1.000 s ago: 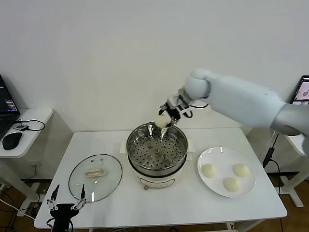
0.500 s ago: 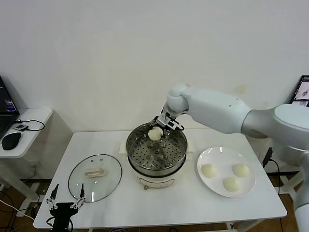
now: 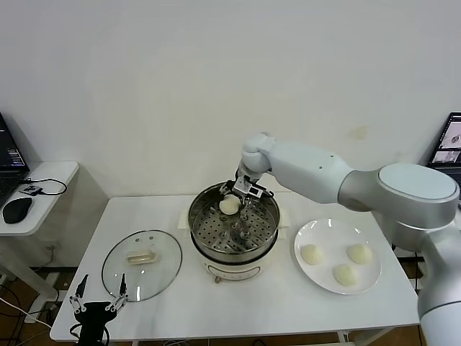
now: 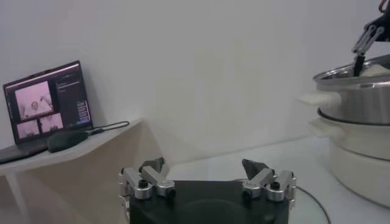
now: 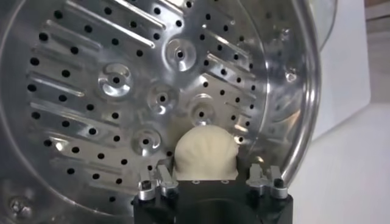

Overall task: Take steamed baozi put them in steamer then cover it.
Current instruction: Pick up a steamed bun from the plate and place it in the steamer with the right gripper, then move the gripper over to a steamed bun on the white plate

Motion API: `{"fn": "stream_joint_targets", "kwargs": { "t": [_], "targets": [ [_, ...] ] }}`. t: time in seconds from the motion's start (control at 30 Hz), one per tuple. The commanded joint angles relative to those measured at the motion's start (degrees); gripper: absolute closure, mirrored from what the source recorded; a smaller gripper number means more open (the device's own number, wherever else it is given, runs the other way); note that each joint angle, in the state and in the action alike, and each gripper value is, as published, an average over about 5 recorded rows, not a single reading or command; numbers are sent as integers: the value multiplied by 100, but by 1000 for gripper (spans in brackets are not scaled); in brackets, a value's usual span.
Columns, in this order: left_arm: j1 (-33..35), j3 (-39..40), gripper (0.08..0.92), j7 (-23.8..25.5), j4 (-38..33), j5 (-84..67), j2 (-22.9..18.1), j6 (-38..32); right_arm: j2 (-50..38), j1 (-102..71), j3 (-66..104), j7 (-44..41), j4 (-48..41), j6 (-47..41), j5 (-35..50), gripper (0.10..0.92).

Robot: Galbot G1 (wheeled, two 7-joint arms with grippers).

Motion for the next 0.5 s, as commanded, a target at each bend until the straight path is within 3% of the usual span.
{"fn": "stream_joint_targets", "kwargs": {
  "t": [0.03, 0.2, 0.33, 0.5],
  "targets": [
    [16, 8, 177, -3, -32, 13, -15, 8, 98, -23, 2, 54, -223, 322, -225, 230],
    [67, -1, 177, 6, -129, 21, -25, 37, -251, 491, -105, -216, 464, -301, 756, 203],
    [114, -18, 177, 17, -221, 18, -21, 65, -882, 1096, -301, -629, 1590, -1604, 1757, 203],
    [157, -18, 177, 35, -364, 19, -16, 162, -1956, 1636, -412, -795, 2696, -3066, 2228, 203]
  ]
}}
